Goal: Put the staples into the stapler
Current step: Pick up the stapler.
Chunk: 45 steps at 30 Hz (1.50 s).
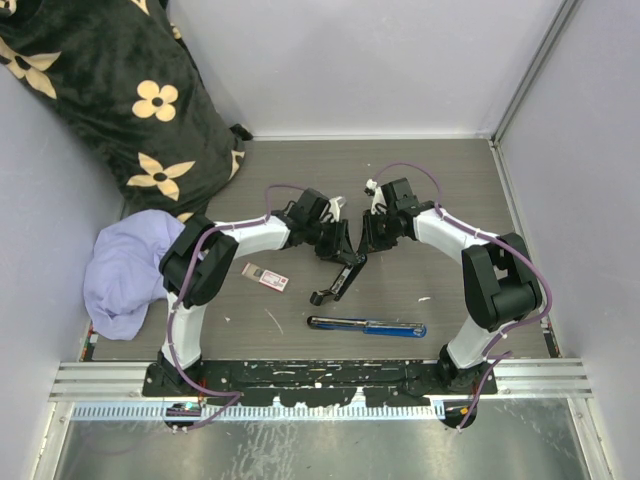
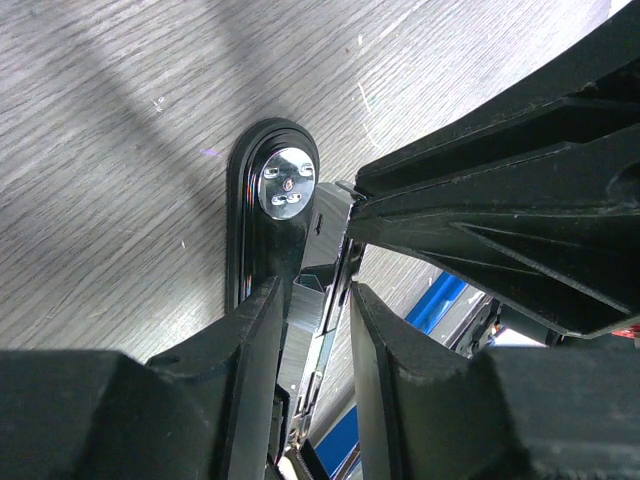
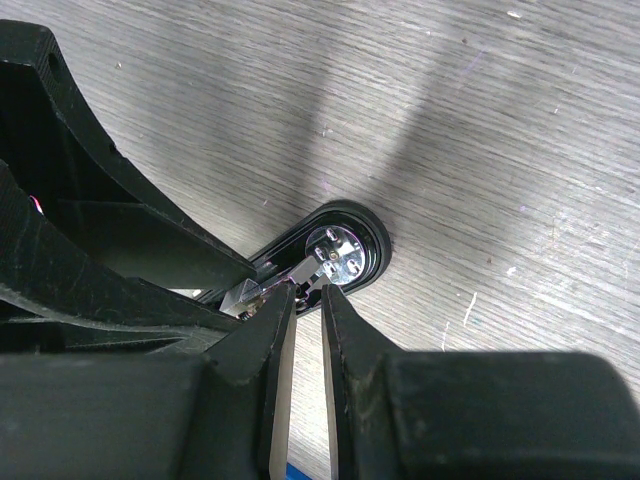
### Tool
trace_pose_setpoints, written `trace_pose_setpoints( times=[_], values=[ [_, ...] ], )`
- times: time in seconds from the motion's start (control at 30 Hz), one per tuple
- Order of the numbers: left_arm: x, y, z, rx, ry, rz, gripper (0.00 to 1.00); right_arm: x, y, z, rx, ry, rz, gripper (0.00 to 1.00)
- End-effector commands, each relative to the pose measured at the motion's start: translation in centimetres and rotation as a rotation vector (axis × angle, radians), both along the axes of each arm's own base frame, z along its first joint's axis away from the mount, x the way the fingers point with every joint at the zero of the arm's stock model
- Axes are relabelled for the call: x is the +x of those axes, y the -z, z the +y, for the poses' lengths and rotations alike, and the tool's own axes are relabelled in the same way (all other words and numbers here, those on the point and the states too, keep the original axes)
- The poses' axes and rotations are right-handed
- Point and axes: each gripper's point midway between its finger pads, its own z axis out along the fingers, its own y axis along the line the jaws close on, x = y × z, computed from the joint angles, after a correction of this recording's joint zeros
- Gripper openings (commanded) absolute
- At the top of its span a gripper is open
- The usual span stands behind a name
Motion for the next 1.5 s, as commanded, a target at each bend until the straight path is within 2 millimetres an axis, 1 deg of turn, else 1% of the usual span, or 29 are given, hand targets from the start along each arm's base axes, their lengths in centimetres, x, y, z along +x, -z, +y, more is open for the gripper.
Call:
trace_pose_setpoints(
  times=[0.0, 0.37, 0.53, 0.8, 1.07, 1.2, 1.47],
  values=[
    [0.4, -2.7, -0.1, -0.049, 0.0, -0.043, 0.34, -4.2, 3.9, -1.7, -0.107, -0.033, 0.175, 0.2],
    [0.9, -3.9, 0.3, -0.057, -0.022, -0.056, 0.32, -4.1, 3.9, -1.7, -0.11, -0.031, 0.174, 0.2],
    [0.9, -3.9, 0.3, -0.06, -0.023, -0.05, 0.28, -4.1, 3.9, -1.8, -0.111, -0.03, 0.174, 0.2],
    [0.8, -2.8, 0.3, -0.042, -0.022, -0.031, 0.24, -4.0, 3.7, -1.7, -0.112, -0.03, 0.171, 0.2],
    [1.1, -1.5, 0.8, 0.005, -0.035, -0.025, 0.23, -4.0, 3.5, -1.7, -0.11, -0.032, 0.166, 0.2],
    [1.1, -1.5, 0.9, 0.025, -0.03, -0.04, 0.23, -3.9, 3.5, -1.7, -0.11, -0.032, 0.164, 0.2],
    [0.8, -1.3, 0.6, 0.022, -0.018, -0.031, 0.24, -3.9, 3.5, -1.8, -0.113, -0.03, 0.165, 0.2]
  ],
)
